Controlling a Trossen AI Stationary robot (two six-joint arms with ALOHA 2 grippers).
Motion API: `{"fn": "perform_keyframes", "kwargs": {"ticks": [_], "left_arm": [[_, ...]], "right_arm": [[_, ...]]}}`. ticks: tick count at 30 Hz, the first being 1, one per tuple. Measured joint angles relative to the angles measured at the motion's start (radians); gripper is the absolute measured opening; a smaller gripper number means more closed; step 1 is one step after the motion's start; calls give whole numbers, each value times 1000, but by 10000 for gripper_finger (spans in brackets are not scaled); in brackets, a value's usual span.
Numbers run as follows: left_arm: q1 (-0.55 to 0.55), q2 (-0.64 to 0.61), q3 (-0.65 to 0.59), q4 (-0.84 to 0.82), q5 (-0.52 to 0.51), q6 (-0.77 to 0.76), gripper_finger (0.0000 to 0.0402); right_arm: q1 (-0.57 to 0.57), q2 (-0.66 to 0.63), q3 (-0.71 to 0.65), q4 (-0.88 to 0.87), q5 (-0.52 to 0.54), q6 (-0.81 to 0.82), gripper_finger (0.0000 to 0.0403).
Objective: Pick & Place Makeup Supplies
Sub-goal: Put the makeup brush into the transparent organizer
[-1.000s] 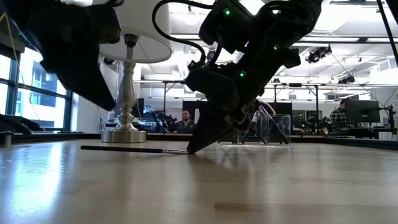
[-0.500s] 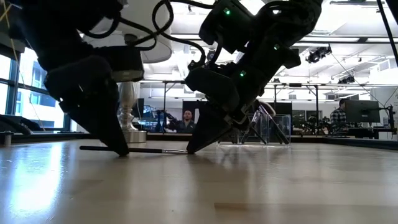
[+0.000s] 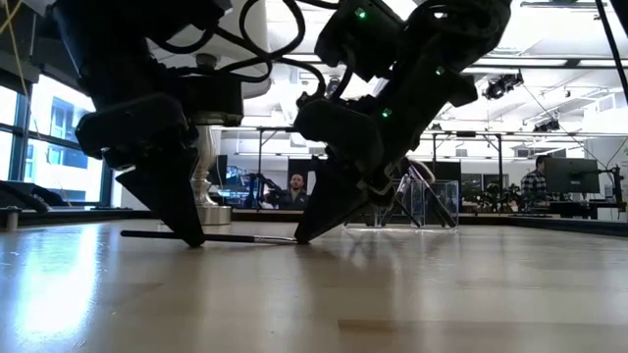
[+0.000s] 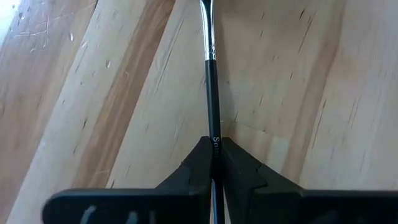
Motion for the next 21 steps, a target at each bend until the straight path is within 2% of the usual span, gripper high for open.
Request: {"fn": "perform_keyframes", "kwargs": {"ticks": [6, 12, 17, 21], "left_arm": [[1, 1, 16, -27, 22, -29, 8], [-1, 2, 16, -33, 11, -65, 7], [-2, 1, 16, -35, 1, -155, 7], [-10, -17, 12, -48, -60, -220, 5]], "right_arm": [[-1, -13, 0, -10, -18, -3, 1], [-1, -89, -2, -88, 4, -58, 18], [-1, -176, 0, -262, 35, -84, 38], [12, -239, -34, -427, 90, -85, 38]]}}
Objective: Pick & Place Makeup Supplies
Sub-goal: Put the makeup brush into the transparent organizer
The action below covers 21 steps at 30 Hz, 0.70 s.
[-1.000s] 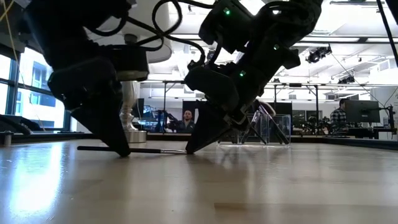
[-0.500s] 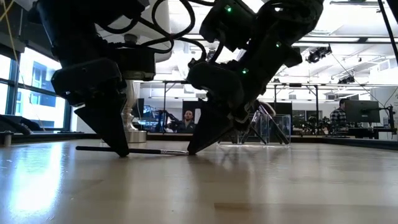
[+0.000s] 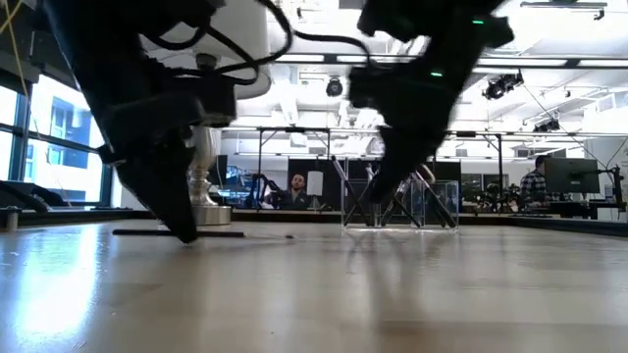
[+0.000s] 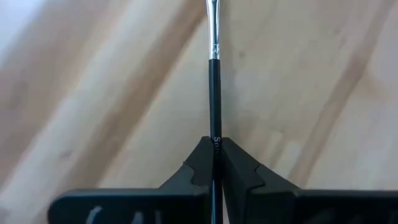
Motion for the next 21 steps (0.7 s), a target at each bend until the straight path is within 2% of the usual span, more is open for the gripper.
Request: {"fn": "perform_keyframes", "kwargs": {"ticks": [3, 6, 10, 13, 17, 21], "left_arm": [[-9, -29, 0, 12, -66, -23, 5], [-27, -52, -1, 12, -140, -65, 5], [-49, -75, -4, 101, -244, -75, 5], [-52, -82, -27, 245, -314, -73, 5], [-49, -82, -57, 452, -387, -35, 5], [-17, -83, -66, 649, -391, 63, 5]], "right_arm": [[27, -74, -117, 34, 16, 64, 26], [59, -175, -290, 166, 1, 178, 12], [109, -321, -522, 472, -15, 348, 3], [148, -401, -666, 743, 38, 415, 8], [186, -448, -774, 1003, 137, 402, 6], [206, -449, -794, 1157, 195, 352, 2]]}}
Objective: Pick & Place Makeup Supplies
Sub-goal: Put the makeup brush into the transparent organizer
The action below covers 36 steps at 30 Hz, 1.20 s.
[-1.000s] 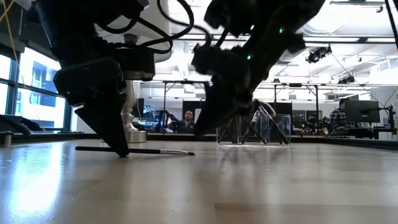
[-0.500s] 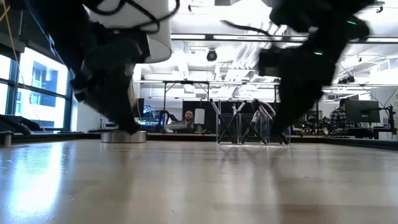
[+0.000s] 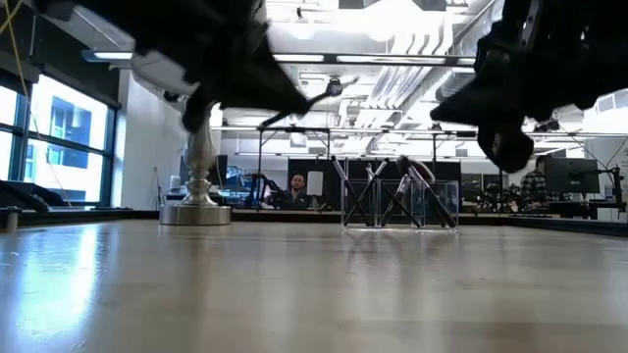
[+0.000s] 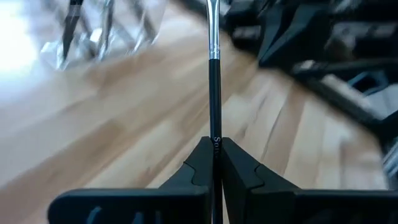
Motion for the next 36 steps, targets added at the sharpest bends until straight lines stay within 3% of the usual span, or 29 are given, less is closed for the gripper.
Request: {"fn": "perform_keyframes", "kwargs": {"ticks": [8, 16, 22, 28, 36], "left_arm": [[84, 0, 1, 345, 119, 202, 5], [110, 0, 1, 382, 161, 213, 5], [110, 0, 1, 398, 181, 213, 5], [110, 0, 1, 422, 180, 233, 5], [111, 0, 1, 423, 181, 233, 7]], "right_arm": [[-6, 0, 109, 19, 7, -177, 46], [-55, 0, 211, 14, 4, -268, 123], [-121, 0, 248, 14, -30, -261, 157], [-167, 0, 255, 14, -45, -215, 159], [-177, 0, 255, 44, -50, -235, 115]]}}
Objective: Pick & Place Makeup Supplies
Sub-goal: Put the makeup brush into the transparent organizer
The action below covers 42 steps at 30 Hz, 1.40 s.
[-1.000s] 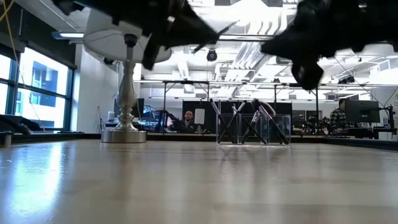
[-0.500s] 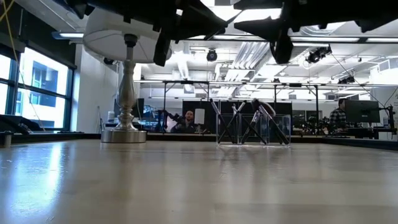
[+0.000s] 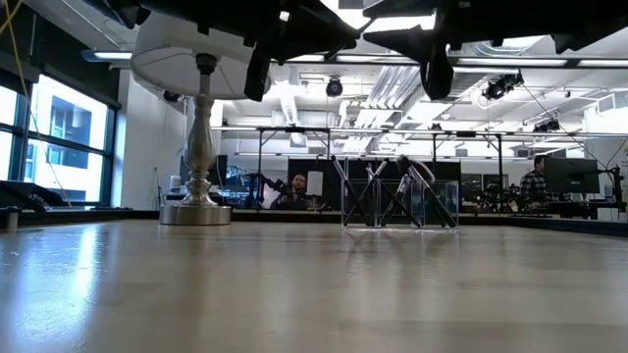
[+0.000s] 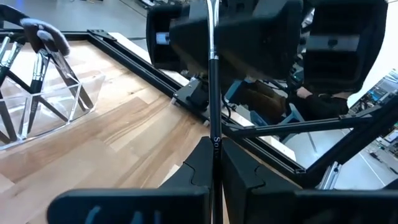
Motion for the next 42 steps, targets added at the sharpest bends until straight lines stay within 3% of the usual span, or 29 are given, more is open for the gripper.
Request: {"fn": "perform_keyframes", "kwargs": {"ticks": [13, 18, 27, 32, 37, 42], "left_arm": [[0, 0, 0, -9, 5, 15, 7], [0, 0, 0, -7, 26, 7, 17], [0, 0, 0, -6, 18, 0, 90], [0, -1, 1, -6, 21, 79, 114], [-1, -110, 6, -151, -2, 29, 116], [-1, -252, 5, -502, -6, -52, 117]], "right_arm": [[0, 0, 2, 50, -39, -62, 14], [0, 0, 2, 47, -42, -58, 21], [-1, 0, 0, 29, -69, -63, 13], [-1, 0, 0, 21, -70, -62, 23], [-7, 0, 0, -60, -73, -9, 13], [-29, 0, -1, -182, -60, 11, 15]]}}
